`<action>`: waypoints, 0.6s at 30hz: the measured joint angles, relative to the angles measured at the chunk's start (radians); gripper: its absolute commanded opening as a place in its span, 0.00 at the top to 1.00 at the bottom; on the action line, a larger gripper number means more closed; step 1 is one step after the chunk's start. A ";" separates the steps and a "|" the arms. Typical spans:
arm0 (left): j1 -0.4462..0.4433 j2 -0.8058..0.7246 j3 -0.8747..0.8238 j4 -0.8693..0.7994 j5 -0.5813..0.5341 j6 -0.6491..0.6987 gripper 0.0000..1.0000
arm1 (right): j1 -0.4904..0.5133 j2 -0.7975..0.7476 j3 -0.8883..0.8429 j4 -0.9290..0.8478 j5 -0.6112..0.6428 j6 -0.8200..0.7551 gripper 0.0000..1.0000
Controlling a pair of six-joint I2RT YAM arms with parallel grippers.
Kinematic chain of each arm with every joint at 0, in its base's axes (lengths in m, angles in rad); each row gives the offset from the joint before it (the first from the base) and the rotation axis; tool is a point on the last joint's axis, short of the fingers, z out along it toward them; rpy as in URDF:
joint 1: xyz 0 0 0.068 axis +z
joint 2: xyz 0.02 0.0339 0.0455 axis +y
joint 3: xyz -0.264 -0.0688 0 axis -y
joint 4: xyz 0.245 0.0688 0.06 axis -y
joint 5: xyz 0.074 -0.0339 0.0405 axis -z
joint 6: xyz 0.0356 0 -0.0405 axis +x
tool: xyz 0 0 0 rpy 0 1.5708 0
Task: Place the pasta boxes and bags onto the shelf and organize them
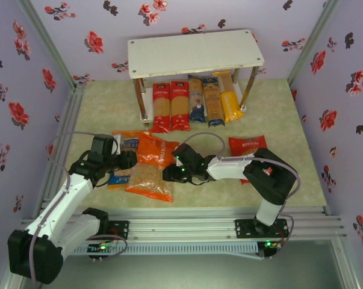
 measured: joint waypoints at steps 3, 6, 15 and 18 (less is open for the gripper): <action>0.000 0.000 0.000 0.000 0.000 0.000 0.57 | 0.000 -0.007 0.016 -0.043 0.025 -0.022 0.99; 0.000 0.000 0.000 0.000 0.000 0.000 0.56 | -0.002 -0.041 0.026 -0.125 0.075 -0.054 1.00; 0.000 0.003 0.000 0.001 0.000 0.000 0.54 | -0.072 -0.226 0.016 -0.451 0.253 -0.158 1.00; 0.000 0.010 0.000 0.002 0.000 0.000 0.51 | -0.102 -0.271 0.002 -0.528 0.304 -0.179 1.00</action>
